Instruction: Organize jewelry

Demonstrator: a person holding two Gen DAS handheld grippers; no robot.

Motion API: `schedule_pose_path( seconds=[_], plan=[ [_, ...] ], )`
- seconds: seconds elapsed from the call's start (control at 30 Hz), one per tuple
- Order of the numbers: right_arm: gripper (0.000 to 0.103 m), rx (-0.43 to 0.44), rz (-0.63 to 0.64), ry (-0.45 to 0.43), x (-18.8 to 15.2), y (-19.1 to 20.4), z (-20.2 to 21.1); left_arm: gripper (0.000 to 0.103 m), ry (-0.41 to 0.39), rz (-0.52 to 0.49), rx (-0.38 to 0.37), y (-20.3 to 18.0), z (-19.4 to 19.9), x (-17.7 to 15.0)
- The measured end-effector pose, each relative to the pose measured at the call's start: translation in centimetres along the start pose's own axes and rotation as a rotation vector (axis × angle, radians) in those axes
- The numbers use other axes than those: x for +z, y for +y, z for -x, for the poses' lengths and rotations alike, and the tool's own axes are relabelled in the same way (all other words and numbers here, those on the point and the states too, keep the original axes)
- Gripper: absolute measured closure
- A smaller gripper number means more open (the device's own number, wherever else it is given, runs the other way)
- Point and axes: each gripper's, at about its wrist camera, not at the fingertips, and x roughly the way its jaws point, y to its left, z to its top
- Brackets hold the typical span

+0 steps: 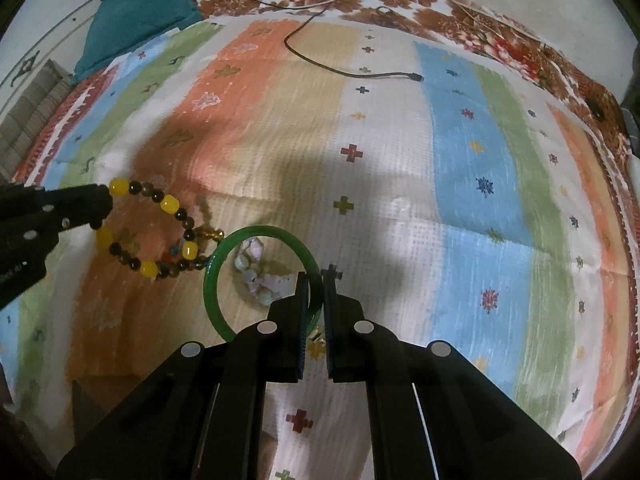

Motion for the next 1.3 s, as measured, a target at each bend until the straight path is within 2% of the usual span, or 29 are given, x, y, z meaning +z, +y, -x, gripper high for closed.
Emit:
schedule_pose_path(
  seconds=[0.53, 1.3],
  plan=[
    [0.095, -0.009, -0.012, -0.048, -0.9, 0.2, 2.8, 0.094, -0.035, 0.006, 0.009, -0.2, 2.4, -0.8],
    [0.095, 0.029, 0.002, -0.119, -3.8, 1.7, 7.9, 0.094, -0.111, -0.002, -0.065, -2.2, 7.2, -3.5]
  ],
)
